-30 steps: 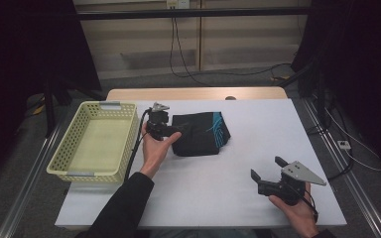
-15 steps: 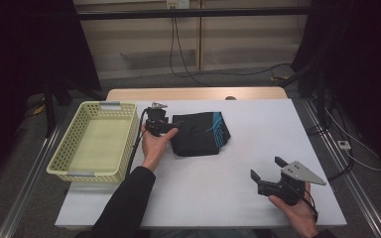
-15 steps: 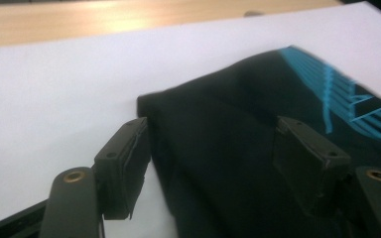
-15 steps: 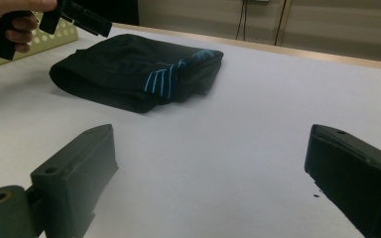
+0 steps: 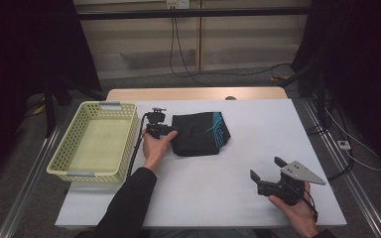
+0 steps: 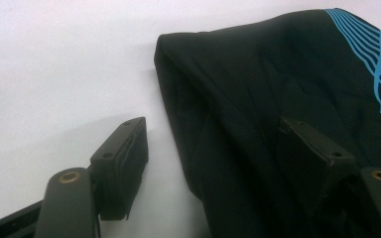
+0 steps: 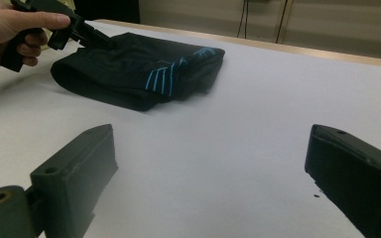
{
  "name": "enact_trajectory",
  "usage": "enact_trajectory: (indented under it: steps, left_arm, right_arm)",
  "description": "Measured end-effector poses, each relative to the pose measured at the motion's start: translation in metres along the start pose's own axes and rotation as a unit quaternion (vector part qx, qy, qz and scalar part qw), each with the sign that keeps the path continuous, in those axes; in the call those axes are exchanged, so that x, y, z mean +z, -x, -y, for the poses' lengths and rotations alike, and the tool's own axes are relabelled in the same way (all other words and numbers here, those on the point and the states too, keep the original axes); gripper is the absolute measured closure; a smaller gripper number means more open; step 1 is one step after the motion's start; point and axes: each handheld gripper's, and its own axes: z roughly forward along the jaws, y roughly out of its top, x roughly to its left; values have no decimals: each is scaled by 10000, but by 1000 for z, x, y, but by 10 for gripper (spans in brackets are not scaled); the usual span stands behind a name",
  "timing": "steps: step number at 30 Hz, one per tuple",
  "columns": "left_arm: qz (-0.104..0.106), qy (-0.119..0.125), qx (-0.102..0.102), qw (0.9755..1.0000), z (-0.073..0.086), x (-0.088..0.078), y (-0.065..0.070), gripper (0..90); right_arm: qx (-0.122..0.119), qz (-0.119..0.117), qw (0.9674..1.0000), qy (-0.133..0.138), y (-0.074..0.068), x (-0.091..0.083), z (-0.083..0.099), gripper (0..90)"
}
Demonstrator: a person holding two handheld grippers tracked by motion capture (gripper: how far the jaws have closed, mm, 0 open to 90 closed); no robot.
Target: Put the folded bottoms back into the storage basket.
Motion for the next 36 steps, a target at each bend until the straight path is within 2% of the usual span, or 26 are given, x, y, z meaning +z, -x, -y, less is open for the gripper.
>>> enact_trajectory:
  steps: [2,6,7,8,9,11,13,16,18,20,22,24,29,36]
  left_arm:
    - [225,-47,-81,9997,0,0,0,370]
    - [201,-99,9,9997,0,1,5,410]
    - [298,-115,-86,9995,0,3,6,411]
    - [265,-107,-92,9995,0,3,8,412]
    - [212,-136,-48,9997,-1,3,10,412]
    - [269,-182,3,9995,-1,5,14,436]
    - [227,-303,142,9992,-3,6,17,467]
    - [255,-333,150,9990,-3,8,22,514]
    - [193,-352,312,9987,-2,9,28,537]
    - [173,-356,351,9986,-2,9,31,563]
    - [378,-415,351,9978,-1,10,33,665]
    - [408,-422,379,9976,-1,10,34,695]
    - [373,-316,433,9979,0,8,35,744]
    - [408,-47,428,9982,0,3,34,755]
  right_arm:
    - [2,0,10000,0,0,0,0,55]
    - [-7,1,10000,-14,0,1,0,55]
    - [-12,-12,10000,-17,-1,1,0,56]
    - [-12,-11,10000,-16,-1,1,0,60]
    - [-17,-7,10000,-20,-1,1,0,63]
    - [-17,-12,10000,-16,-1,2,0,62]
    - [-15,-20,10000,-28,-1,2,0,61]
    - [-15,-20,10000,-28,-1,2,0,60]
    - [-17,-27,10000,-32,-1,2,0,59]
    - [-18,-36,10000,-35,0,2,0,59]
    - [-21,-47,10000,-42,-1,2,0,58]
    - [-27,-44,10000,-41,-1,2,0,58]
    - [-8,-33,10000,-46,0,2,0,58]
    - [5,-29,10000,-36,0,2,0,58]
